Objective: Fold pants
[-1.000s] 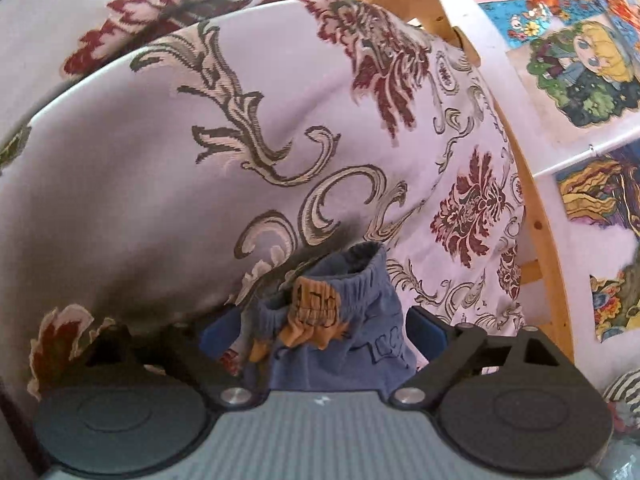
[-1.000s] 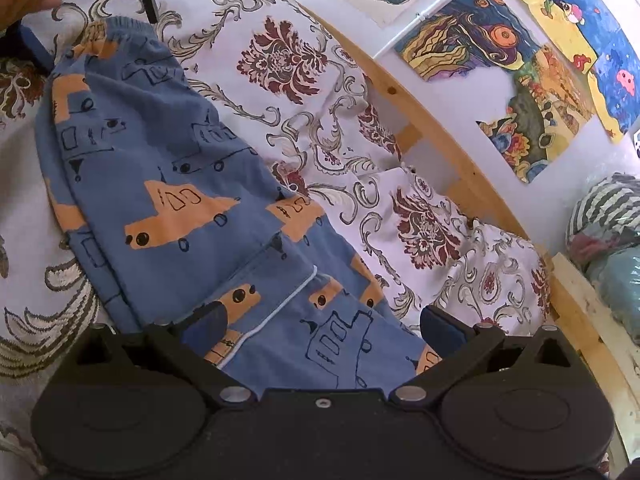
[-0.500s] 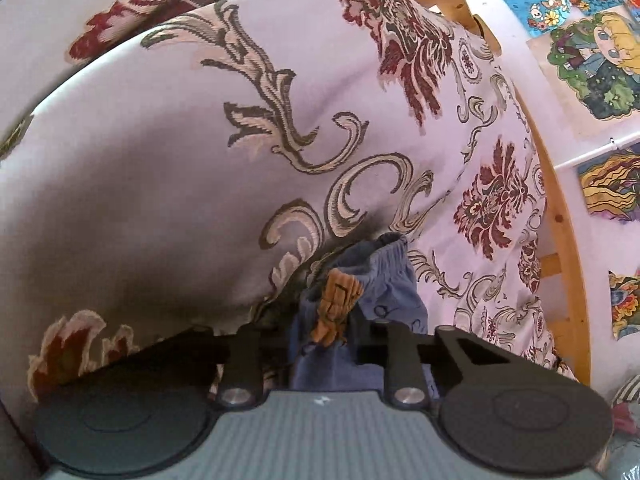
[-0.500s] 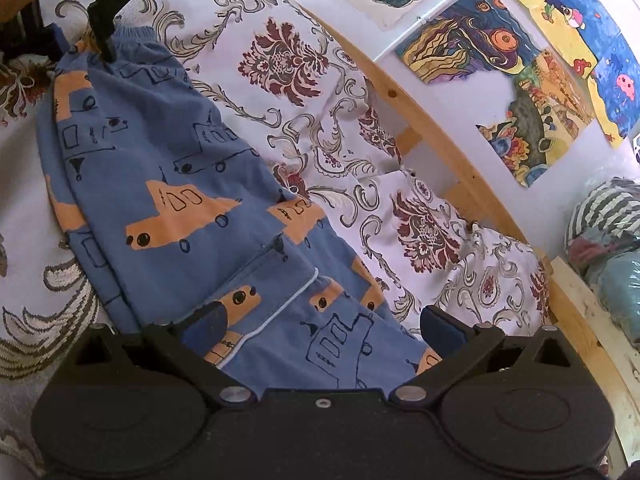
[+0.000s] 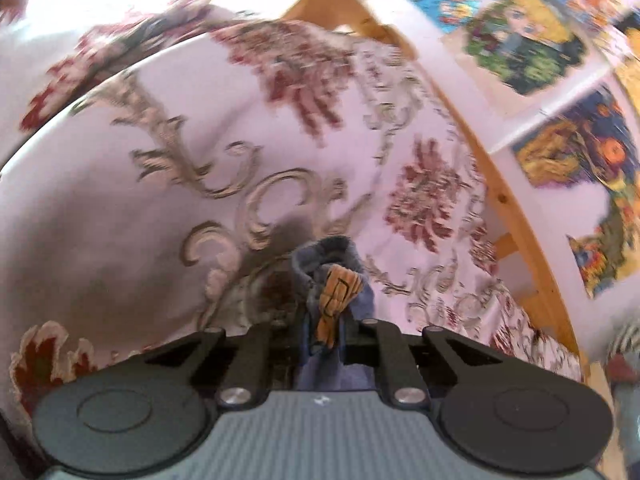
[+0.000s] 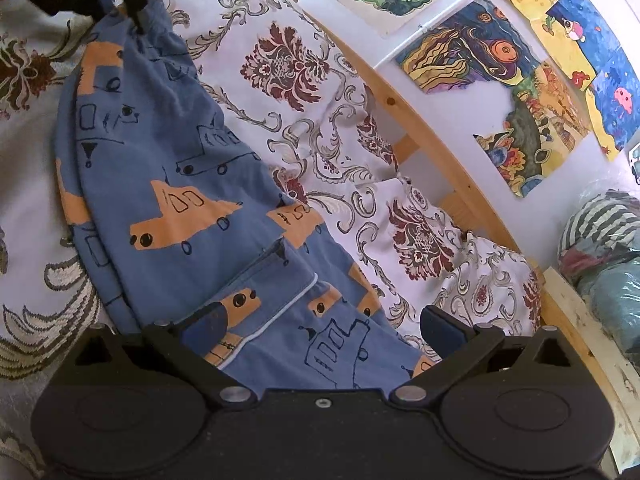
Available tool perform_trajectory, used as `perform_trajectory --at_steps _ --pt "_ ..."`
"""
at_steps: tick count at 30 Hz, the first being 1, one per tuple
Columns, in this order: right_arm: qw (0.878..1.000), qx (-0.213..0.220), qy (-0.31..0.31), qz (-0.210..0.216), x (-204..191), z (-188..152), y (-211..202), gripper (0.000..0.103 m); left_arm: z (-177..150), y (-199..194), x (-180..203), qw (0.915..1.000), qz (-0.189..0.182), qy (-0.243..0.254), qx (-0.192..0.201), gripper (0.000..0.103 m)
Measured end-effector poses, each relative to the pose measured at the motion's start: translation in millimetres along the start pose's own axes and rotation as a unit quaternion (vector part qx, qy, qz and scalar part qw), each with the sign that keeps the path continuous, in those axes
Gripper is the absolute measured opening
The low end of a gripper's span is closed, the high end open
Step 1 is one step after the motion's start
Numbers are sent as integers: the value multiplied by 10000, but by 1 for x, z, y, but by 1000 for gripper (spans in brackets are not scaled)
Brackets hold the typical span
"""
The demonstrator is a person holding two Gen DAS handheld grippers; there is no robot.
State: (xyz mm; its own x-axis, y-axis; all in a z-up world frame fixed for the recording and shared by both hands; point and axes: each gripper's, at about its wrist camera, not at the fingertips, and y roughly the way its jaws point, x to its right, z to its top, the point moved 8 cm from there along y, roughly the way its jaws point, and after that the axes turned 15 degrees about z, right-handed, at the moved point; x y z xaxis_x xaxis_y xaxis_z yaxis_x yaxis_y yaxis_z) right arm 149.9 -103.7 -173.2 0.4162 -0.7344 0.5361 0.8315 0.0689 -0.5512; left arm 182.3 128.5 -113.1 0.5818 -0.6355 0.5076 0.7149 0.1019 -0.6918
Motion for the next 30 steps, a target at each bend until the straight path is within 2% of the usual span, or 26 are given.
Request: perform_trajectory --at_steps 3,7,10,14,18,21,23,25,27,29,30 --pt "9999 44 96 44 2 1 0 102 -4 -14 19 9983 -255 469 242 13" --pt "9987 299 401 96 17 4 -12 102 -16 -31 45 9899 -534 1201 530 13" --pt "9973 349 645 -3 41 3 -24 102 -29 -44 61 9793 -671 1756 752 13" --pt "9884 303 1422 441 80 -4 -27 102 -55 -54 81 9577 -811 2618 872 13" --pt "9649 155 2188 1443 109 -7 -14 102 -86 -61 95 9331 -976 3357 845 14" --pt "9407 59 2633 2137 125 2 -4 102 -108 -64 102 9101 -957 3930 901 14" --pt "9251 30 2797 2568 135 17 2 102 -120 -66 105 8979 -917 4201 942 14" --pt "9083 11 2932 2982 142 35 8 102 -128 -67 106 8921 -907 4336 895 14" --pt "8912 -31 2976 3424 147 59 15 102 -133 -65 106 8899 -880 4407 781 14" --pt "8806 -32 2808 3818 143 83 17 102 -134 -63 106 8878 -850 4460 748 14" --pt "8790 -47 2652 3962 139 96 18 102 -135 -63 106 8872 -851 4473 747 14"
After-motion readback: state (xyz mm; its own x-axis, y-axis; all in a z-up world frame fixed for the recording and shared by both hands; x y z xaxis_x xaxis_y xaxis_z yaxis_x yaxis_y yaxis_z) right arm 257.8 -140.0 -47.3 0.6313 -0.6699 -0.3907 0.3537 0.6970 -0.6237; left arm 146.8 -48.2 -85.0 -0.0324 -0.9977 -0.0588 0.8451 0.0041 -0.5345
